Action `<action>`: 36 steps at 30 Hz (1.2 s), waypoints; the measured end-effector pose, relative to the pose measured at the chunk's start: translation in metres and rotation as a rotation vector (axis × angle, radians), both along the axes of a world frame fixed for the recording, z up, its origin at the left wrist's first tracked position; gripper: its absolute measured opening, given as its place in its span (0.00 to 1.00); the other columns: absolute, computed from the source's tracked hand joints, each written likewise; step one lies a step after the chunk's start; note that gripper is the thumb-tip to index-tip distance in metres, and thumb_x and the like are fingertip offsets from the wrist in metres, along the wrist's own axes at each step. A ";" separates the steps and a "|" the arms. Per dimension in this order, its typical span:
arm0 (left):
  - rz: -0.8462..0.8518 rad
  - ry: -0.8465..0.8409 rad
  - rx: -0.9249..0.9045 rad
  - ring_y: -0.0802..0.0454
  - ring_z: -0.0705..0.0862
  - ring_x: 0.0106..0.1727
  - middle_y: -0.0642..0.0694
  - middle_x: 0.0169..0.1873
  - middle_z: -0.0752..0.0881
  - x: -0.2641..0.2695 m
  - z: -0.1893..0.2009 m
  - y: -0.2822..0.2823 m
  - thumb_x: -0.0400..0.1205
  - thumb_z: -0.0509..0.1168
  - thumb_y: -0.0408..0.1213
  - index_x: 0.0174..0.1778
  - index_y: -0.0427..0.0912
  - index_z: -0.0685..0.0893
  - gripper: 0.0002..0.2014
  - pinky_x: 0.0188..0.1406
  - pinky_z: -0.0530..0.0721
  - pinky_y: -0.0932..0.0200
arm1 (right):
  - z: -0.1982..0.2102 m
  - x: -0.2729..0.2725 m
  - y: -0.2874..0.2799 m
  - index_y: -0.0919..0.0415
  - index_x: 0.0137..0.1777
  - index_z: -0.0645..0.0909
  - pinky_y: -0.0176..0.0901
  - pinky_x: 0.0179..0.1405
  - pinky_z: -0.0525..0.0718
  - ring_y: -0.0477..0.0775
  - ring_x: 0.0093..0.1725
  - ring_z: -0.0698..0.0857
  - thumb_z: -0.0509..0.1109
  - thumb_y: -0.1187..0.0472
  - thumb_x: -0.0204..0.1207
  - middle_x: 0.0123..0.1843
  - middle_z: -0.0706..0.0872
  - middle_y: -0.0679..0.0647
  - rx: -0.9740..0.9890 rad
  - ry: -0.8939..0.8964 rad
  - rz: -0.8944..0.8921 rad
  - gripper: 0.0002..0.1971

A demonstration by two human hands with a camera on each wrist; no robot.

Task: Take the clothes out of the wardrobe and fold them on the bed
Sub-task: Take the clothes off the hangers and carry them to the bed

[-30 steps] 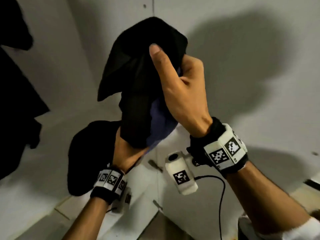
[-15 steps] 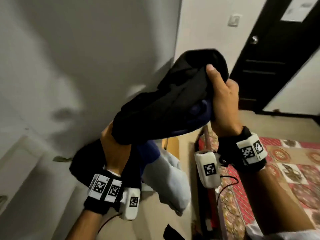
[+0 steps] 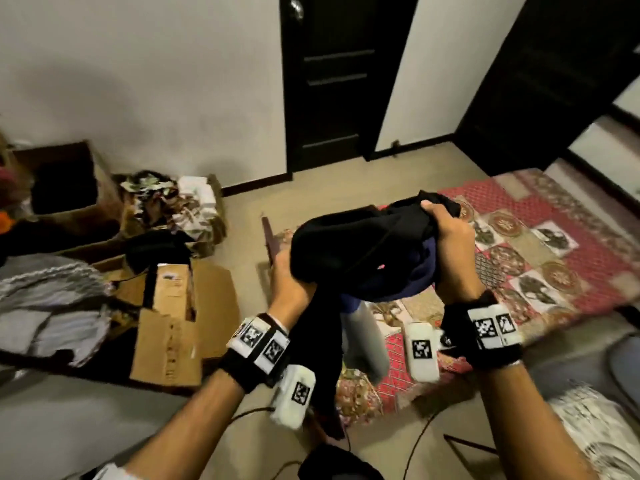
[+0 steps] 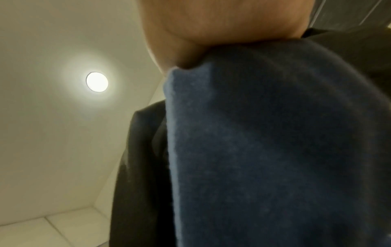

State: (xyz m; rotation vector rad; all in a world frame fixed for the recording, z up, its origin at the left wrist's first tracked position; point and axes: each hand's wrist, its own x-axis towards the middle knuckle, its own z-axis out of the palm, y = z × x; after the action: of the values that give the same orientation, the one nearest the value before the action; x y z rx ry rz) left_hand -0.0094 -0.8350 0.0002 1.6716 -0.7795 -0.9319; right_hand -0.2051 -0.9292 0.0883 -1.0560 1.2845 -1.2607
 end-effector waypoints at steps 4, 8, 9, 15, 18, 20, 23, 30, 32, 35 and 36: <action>-0.205 -0.043 -0.057 0.56 0.75 0.59 0.47 0.53 0.81 -0.056 0.005 -0.088 0.72 0.71 0.42 0.62 0.39 0.82 0.23 0.52 0.76 0.62 | 0.006 -0.050 -0.057 0.66 0.46 0.82 0.34 0.30 0.78 0.40 0.27 0.81 0.72 0.63 0.83 0.28 0.84 0.47 -0.026 0.029 -0.065 0.06; -0.273 -0.149 -0.002 0.46 0.88 0.55 0.41 0.47 0.91 -0.077 -0.016 -0.158 0.67 0.64 0.44 0.46 0.44 0.85 0.15 0.53 0.89 0.43 | 0.001 -0.079 -0.107 0.65 0.40 0.76 0.38 0.30 0.75 0.45 0.27 0.78 0.75 0.63 0.80 0.31 0.79 0.53 -0.025 -0.010 -0.160 0.12; -0.313 -0.177 0.030 0.44 0.89 0.54 0.39 0.47 0.92 -0.077 -0.016 -0.168 0.66 0.63 0.44 0.46 0.44 0.84 0.14 0.51 0.89 0.41 | -0.004 -0.081 -0.117 0.63 0.36 0.74 0.39 0.30 0.74 0.46 0.27 0.77 0.75 0.62 0.80 0.30 0.77 0.53 -0.037 0.016 -0.172 0.15; -0.271 -0.191 0.164 0.48 0.89 0.54 0.47 0.51 0.92 -0.064 -0.062 -0.206 0.72 0.76 0.40 0.61 0.47 0.88 0.20 0.59 0.88 0.47 | -0.093 -0.059 -0.172 0.58 0.34 0.75 0.52 0.40 0.78 0.54 0.36 0.80 0.74 0.49 0.82 0.34 0.80 0.54 0.080 0.242 -0.230 0.19; -0.268 -0.092 0.233 0.49 0.89 0.54 0.49 0.51 0.91 -0.057 -0.097 -0.190 0.74 0.74 0.50 0.56 0.49 0.90 0.17 0.61 0.88 0.43 | -0.169 -0.040 -0.191 0.69 0.47 0.82 0.50 0.47 0.75 0.65 0.52 0.85 0.69 0.47 0.86 0.48 0.86 0.65 0.259 0.457 -0.174 0.22; -0.329 -0.064 0.293 0.49 0.88 0.50 0.51 0.47 0.91 -0.052 -0.116 -0.172 0.71 0.71 0.54 0.51 0.50 0.91 0.17 0.60 0.88 0.42 | -0.225 -0.035 -0.193 0.75 0.61 0.82 0.54 0.55 0.78 0.72 0.63 0.85 0.68 0.47 0.87 0.62 0.86 0.72 0.458 0.602 -0.040 0.26; -0.405 -0.054 0.351 0.49 0.86 0.45 0.49 0.45 0.91 -0.043 -0.132 -0.141 0.80 0.73 0.45 0.53 0.48 0.91 0.09 0.54 0.87 0.47 | -0.293 -0.042 -0.182 0.77 0.70 0.79 0.54 0.55 0.75 0.74 0.67 0.82 0.66 0.56 0.88 0.69 0.84 0.75 0.682 0.678 0.128 0.22; -0.208 0.060 0.455 0.51 0.87 0.45 0.55 0.42 0.92 0.023 -0.171 -0.053 0.70 0.72 0.51 0.40 0.58 0.92 0.06 0.51 0.82 0.52 | -0.319 0.031 -0.120 0.55 0.61 0.91 0.45 0.58 0.81 0.67 0.65 0.86 0.69 0.56 0.83 0.62 0.91 0.60 0.638 0.796 0.413 0.12; -0.136 0.084 0.498 0.49 0.86 0.40 0.51 0.37 0.92 0.042 -0.180 -0.026 0.74 0.72 0.44 0.37 0.53 0.92 0.04 0.41 0.80 0.58 | -0.326 0.051 -0.094 0.53 0.59 0.93 0.45 0.57 0.82 0.66 0.63 0.88 0.70 0.55 0.82 0.59 0.93 0.58 0.635 0.827 0.490 0.12; -0.076 0.119 0.565 0.48 0.82 0.33 0.40 0.37 0.89 0.063 -0.191 0.010 0.83 0.67 0.29 0.42 0.39 0.87 0.05 0.29 0.73 0.63 | -0.342 0.074 -0.059 0.53 0.58 0.92 0.46 0.57 0.85 0.66 0.59 0.89 0.67 0.50 0.79 0.57 0.93 0.58 0.625 0.863 0.555 0.16; -0.056 0.130 0.570 0.49 0.81 0.31 0.39 0.37 0.88 0.068 -0.194 0.022 0.83 0.66 0.27 0.42 0.37 0.87 0.06 0.27 0.72 0.64 | -0.345 0.082 -0.049 0.55 0.57 0.92 0.49 0.57 0.88 0.66 0.57 0.90 0.66 0.49 0.78 0.55 0.94 0.59 0.615 0.859 0.586 0.17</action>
State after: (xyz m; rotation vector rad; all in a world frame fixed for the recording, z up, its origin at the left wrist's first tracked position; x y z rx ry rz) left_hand 0.0590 -0.8128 -0.1941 2.0527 -0.4974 -1.3782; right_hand -0.1231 -0.9783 -0.2568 -1.4017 1.6459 0.0963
